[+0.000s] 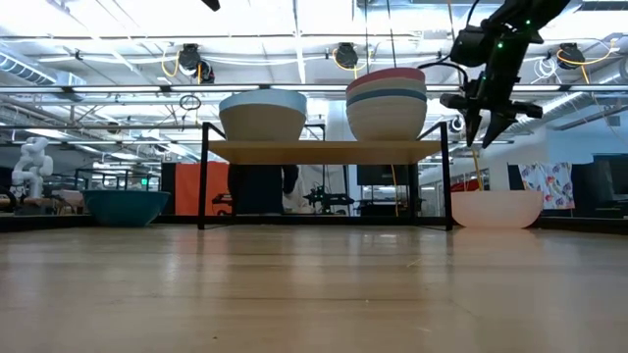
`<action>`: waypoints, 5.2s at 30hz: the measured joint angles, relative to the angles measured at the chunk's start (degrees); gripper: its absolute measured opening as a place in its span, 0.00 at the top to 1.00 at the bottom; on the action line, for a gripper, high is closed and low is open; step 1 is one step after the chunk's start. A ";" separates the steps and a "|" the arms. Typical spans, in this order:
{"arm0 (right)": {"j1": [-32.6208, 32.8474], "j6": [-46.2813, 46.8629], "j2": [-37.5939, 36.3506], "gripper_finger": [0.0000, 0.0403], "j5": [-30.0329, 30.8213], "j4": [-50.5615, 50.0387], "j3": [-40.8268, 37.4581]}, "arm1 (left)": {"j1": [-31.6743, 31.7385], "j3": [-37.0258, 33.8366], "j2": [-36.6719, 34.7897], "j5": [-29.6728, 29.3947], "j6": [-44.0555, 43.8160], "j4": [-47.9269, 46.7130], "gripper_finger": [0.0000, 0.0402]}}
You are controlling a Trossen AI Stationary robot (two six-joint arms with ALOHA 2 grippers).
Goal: Place and stack bowls onto a shelf
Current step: Stack the light pink bowl on top of the light blue bowl on the shelf
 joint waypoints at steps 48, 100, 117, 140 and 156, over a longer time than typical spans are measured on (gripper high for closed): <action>2.08 -43.17 -0.14 0.69 -10.11 -1.39 -17.30 | -0.02 -0.02 0.00 1.95 0.07 0.10 0.79; 4.37 -54.28 2.13 0.99 -5.98 5.38 -17.31 | -0.02 -0.02 0.02 1.95 0.07 0.08 0.79; 7.04 -44.55 -10.95 1.00 -8.95 -5.65 -17.31 | -0.01 -0.02 0.02 1.95 0.09 0.06 0.79; 15.94 -32.41 -24.73 1.00 -3.13 -11.96 -9.13 | 0.00 -0.02 0.02 1.95 0.11 0.06 0.79; 20.05 -38.35 -22.11 1.00 3.33 -22.26 11.39 | 0.00 -0.02 0.02 2.01 -6.65 0.04 0.79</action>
